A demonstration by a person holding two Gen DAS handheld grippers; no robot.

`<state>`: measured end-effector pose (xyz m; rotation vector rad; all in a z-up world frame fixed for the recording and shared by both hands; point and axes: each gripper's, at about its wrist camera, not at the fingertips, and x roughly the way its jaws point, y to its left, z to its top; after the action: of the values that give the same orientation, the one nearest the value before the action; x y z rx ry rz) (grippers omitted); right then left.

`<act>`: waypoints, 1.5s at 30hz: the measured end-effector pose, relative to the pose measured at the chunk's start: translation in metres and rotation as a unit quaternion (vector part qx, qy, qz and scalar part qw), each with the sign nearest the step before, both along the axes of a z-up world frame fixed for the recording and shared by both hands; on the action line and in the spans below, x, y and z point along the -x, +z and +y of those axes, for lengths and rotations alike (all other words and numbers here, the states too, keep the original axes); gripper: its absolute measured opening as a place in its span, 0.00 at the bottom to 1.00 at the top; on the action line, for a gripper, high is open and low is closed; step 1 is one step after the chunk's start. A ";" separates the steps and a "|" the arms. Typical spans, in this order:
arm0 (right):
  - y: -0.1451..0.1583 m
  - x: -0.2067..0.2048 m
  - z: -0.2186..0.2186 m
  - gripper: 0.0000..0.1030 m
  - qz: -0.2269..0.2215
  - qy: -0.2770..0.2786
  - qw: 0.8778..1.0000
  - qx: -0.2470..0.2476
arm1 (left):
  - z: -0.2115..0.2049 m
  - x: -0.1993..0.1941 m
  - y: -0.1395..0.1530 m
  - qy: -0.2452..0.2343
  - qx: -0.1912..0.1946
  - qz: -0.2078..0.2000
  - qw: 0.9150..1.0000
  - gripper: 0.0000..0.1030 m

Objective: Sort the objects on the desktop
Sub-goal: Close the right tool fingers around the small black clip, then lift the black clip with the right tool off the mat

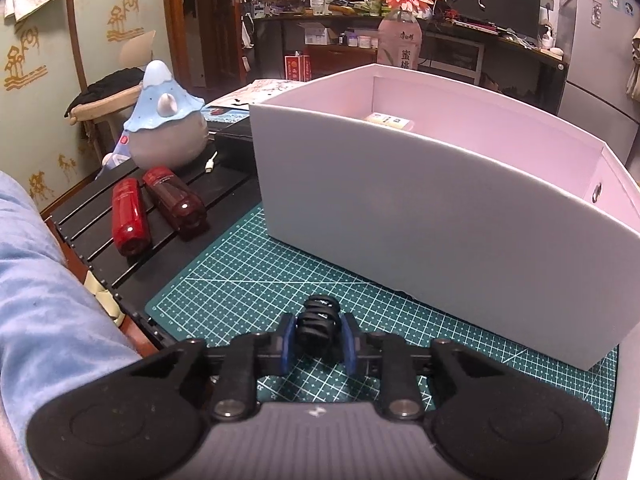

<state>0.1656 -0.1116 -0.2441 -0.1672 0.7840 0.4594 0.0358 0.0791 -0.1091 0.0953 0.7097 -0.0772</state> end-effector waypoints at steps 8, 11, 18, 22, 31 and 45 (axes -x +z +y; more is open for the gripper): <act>0.003 0.001 -0.001 0.22 -0.002 -0.003 1.000 -0.007 | 0.000 0.002 0.000 0.000 -0.001 0.000 1.000 1.00; 0.003 0.001 -0.001 0.22 -0.001 -0.003 1.000 -0.008 | 0.000 0.001 0.000 0.000 -0.001 0.000 1.000 1.00; -0.001 -0.002 -0.005 0.22 0.011 -0.012 1.000 -0.007 | 0.000 0.001 -0.001 0.001 -0.002 -0.001 1.000 1.00; -0.002 -0.002 -0.005 0.22 0.012 -0.014 1.000 -0.007 | 0.000 0.001 -0.001 0.001 -0.001 -0.001 1.000 1.00; -0.003 -0.003 -0.003 0.24 0.016 -0.014 1.000 -0.004 | -0.001 0.001 -0.001 0.001 -0.001 -0.001 1.000 1.00; -0.003 -0.007 -0.004 0.39 0.016 -0.025 1.000 -0.009 | -0.001 0.000 -0.001 0.002 -0.004 -0.002 1.000 1.00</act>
<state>0.1724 -0.1156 -0.2476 -0.1239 0.8135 0.4215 0.0355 0.0782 -0.1097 0.1012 0.7071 -0.0715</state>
